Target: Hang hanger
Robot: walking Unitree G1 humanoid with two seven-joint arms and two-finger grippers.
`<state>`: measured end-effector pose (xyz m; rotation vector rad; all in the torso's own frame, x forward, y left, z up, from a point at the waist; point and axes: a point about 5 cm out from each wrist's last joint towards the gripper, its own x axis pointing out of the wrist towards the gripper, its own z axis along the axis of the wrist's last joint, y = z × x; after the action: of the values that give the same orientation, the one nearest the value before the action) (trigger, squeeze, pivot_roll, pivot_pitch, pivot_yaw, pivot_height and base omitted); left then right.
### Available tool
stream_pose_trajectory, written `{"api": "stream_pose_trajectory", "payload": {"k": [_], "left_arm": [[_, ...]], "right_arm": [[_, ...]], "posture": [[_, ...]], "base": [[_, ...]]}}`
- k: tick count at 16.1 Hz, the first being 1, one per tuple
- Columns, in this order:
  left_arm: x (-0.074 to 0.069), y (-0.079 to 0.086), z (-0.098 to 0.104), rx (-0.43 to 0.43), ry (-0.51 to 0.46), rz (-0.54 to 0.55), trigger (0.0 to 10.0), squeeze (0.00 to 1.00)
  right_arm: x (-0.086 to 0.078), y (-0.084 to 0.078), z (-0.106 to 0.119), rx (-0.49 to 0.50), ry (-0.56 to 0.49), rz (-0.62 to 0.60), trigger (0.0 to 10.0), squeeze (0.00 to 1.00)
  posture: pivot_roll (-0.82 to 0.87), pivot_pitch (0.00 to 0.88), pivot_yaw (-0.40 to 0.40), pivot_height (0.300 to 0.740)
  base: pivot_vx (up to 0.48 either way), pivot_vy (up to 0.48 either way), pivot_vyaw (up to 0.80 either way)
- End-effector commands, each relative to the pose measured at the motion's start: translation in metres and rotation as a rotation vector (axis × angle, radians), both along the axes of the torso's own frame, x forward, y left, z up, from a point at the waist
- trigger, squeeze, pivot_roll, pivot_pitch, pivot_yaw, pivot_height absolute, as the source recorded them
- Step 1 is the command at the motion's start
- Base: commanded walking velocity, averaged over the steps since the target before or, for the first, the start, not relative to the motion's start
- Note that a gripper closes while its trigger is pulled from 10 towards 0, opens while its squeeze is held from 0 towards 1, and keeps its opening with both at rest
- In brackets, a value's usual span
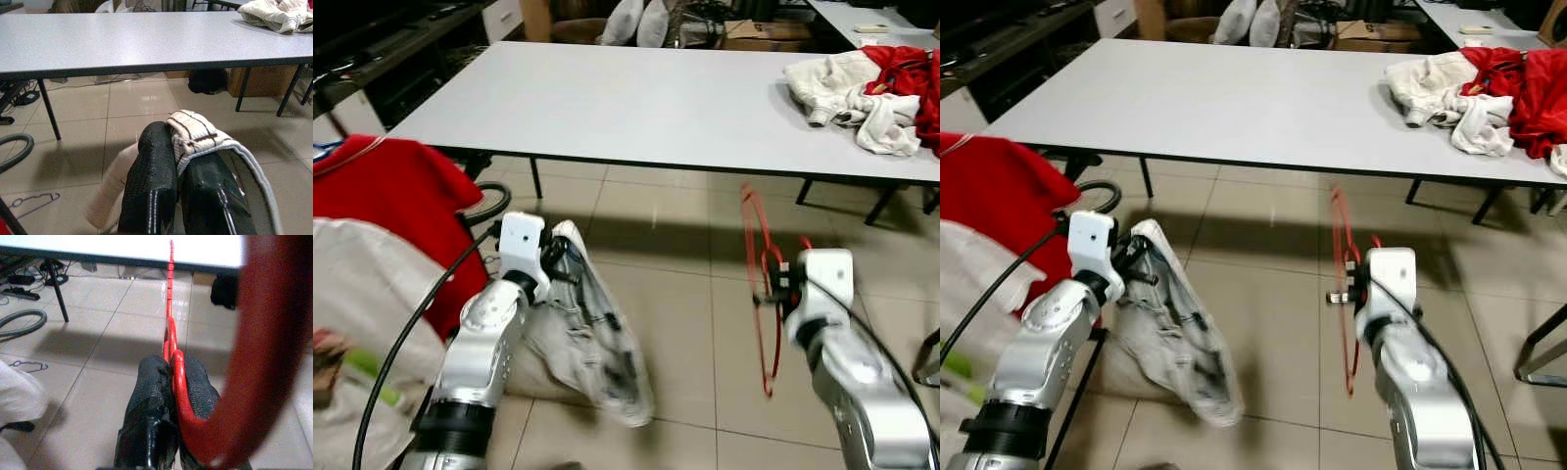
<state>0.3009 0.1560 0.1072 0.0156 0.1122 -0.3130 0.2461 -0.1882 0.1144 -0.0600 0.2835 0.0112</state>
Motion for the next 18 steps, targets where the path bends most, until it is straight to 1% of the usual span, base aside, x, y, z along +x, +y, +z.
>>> {"api": "stream_pose_trajectory", "payload": {"k": [1,2,3,4,5,6,7,8,9,11,13,14,16,18], "left_arm": [[0.002,-0.001,0.015,-0.01,-0.072,-0.001,10.0,0.0],[0.003,0.001,0.012,-0.002,-0.071,0.016,10.0,0.0],[0.004,0.004,0.011,0.003,-0.068,0.039,10.0,0.0],[0.007,0.006,0.017,0.01,-0.089,0.04,10.0,0.0],[0.008,0.006,0.021,0.009,-0.102,0.04,10.0,0.0],[0.013,0.004,0.027,0.012,-0.122,0.052,10.0,0.0],[0.014,0.003,0.031,0.011,-0.136,0.05,10.0,0.0],[0.016,0.002,0.037,-0.012,-0.152,0.038,10.0,0.0],[0.016,0.001,0.042,-0.032,-0.171,0.028,10.0,0.0],[0.015,0.001,0.041,-0.042,-0.171,0.026,10.0,0.0],[0.015,0.002,0.039,-0.04,-0.163,0.031,10.0,0.0],[0.018,0.003,0.039,-0.049,-0.165,0.043,10.0,0.0],[0.024,0.007,0.046,-0.08,-0.179,0.07,10.0,0.0],[0.025,0.008,0.047,-0.085,-0.181,0.073,10.0,0.0]], "right_arm": [[0.002,0.001,0.001,0.009,-0.004,0.015,10.0,0.0],[0.003,0.004,0.002,0.0,-0.013,0.051,10.0,0.0],[0.004,0.008,0.001,-0.003,-0.016,0.088,10.0,0.0],[0.003,0.015,0.01,0.001,-0.065,0.144,10.0,0.0],[0.002,0.016,0.015,0.012,-0.091,0.167,10.0,0.0],[0.001,0.014,0.015,0.008,-0.11,0.182,10.0,0.0],[0.002,0.013,0.014,-0.017,-0.101,0.172,10.0,0.0],[0.004,0.014,0.016,0.003,-0.11,0.164,10.0,0.0],[0.004,0.018,0.017,0.016,-0.126,0.18,10.0,0.0],[0.002,0.019,0.013,0.009,-0.124,0.173,10.0,0.0],[-0.001,0.02,0.015,0.018,-0.133,0.172,10.0,0.0],[-0.004,0.02,0.017,0.024,-0.153,0.17,10.0,0.0],[-0.007,0.02,0.023,0.028,-0.197,0.171,10.0,0.0],[-0.007,0.021,0.025,0.032,-0.212,0.175,10.0,0.0]], "posture": [[0.01,0.0,0.012,0.74],[0.0,0.0,0.017,0.74],[0.01,0.0,0.002,0.74],[-0.01,0.0,-0.011,0.74],[0.0,0.0,-0.004,0.74],[0.0,0.0,-0.002,0.74],[0.0,0.0,-0.001,0.74],[0.0,0.0,-0.004,0.74],[0.0,0.0,0.017,0.74],[-0.01,0.0,0.019,0.74],[-0.02,0.0,0.033,0.74],[-0.04,0.0,0.048,0.74],[-0.05,0.0,0.053,0.74],[-0.05,0.0,0.054,0.74]], "base": [[0.0,0.0,0.0],[0.0,0.0,0.0],[0.0,0.0,0.0],[0.281,0.0,0.0],[0.349,0.0,0.0],[0.352,0.0,0.0],[0.352,0.0,0.0],[0.36,0.0,0.0],[0.405,0.0,0.0],[0.435,0.0,0.0],[0.454,0.0,0.0],[0.465,0.0,0.0],[0.461,0.0,0.0],[0.461,0.0,0.0]]}}
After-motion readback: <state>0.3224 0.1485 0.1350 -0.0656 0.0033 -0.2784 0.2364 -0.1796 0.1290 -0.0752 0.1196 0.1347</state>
